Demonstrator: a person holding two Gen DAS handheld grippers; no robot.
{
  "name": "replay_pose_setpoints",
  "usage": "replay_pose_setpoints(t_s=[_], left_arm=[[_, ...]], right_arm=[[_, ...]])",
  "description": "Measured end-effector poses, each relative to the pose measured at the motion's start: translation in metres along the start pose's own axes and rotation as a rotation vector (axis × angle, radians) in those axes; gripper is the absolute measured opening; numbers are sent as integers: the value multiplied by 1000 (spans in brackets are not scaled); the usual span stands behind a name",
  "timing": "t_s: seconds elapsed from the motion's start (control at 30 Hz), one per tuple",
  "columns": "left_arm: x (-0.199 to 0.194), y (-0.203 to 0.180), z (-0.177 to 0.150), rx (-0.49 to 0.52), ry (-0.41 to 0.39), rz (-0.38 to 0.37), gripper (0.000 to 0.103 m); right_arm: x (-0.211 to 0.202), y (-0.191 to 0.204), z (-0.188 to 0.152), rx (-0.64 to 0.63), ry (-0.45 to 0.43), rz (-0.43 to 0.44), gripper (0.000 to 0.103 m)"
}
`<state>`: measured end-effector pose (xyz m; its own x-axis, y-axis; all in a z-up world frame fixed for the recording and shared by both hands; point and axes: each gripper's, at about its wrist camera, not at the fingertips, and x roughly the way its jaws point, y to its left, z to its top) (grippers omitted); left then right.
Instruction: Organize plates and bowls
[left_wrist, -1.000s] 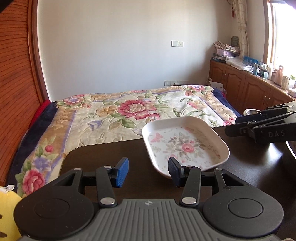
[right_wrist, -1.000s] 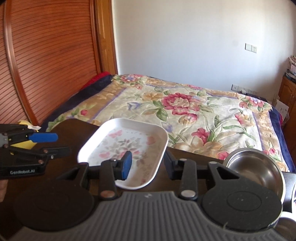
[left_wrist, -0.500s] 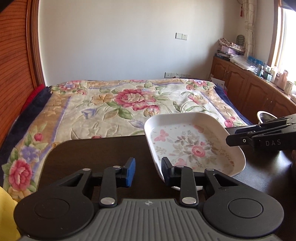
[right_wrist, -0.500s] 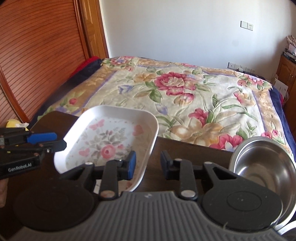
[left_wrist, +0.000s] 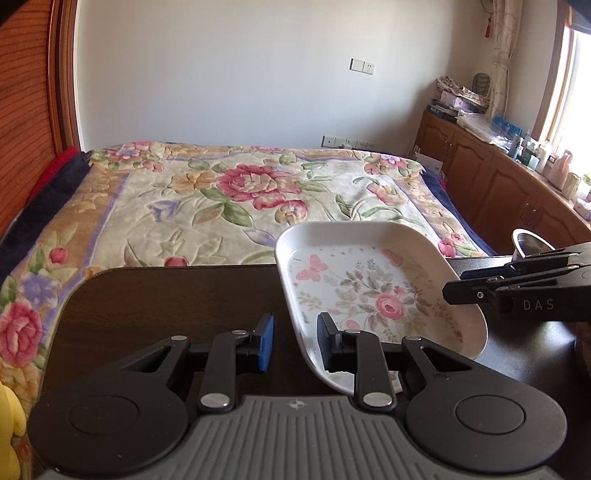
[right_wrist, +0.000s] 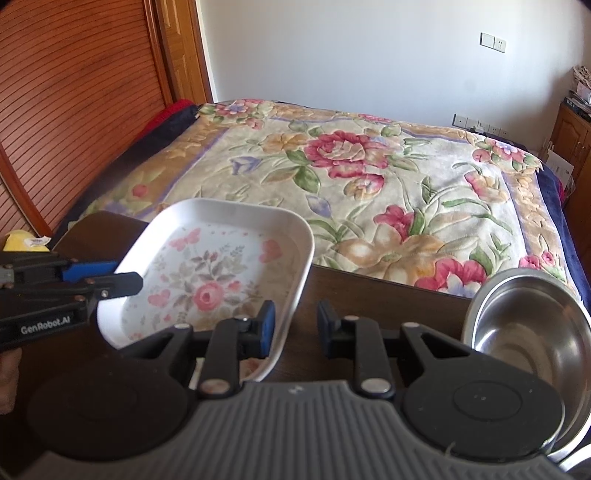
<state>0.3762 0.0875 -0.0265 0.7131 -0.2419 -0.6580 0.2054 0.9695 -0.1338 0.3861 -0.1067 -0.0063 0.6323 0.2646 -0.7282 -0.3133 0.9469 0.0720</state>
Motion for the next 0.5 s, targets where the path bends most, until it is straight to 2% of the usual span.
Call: replay_pose_setpoints(t_s=[0.27, 0.33, 0.43, 0.5], left_arm=[[4, 3, 3, -35, 7, -12, 26], [4, 3, 3, -34, 5, -8, 22], [4, 4, 2, -35, 4, -20, 11], [3, 3, 1, -36, 4, -17, 9]], right_arm=[[6, 2, -4, 22, 12, 8, 27], [6, 3, -6, 26, 6, 10, 26], [4, 6, -6, 38, 3, 15, 17], [3, 8, -8, 40, 1, 17, 16]])
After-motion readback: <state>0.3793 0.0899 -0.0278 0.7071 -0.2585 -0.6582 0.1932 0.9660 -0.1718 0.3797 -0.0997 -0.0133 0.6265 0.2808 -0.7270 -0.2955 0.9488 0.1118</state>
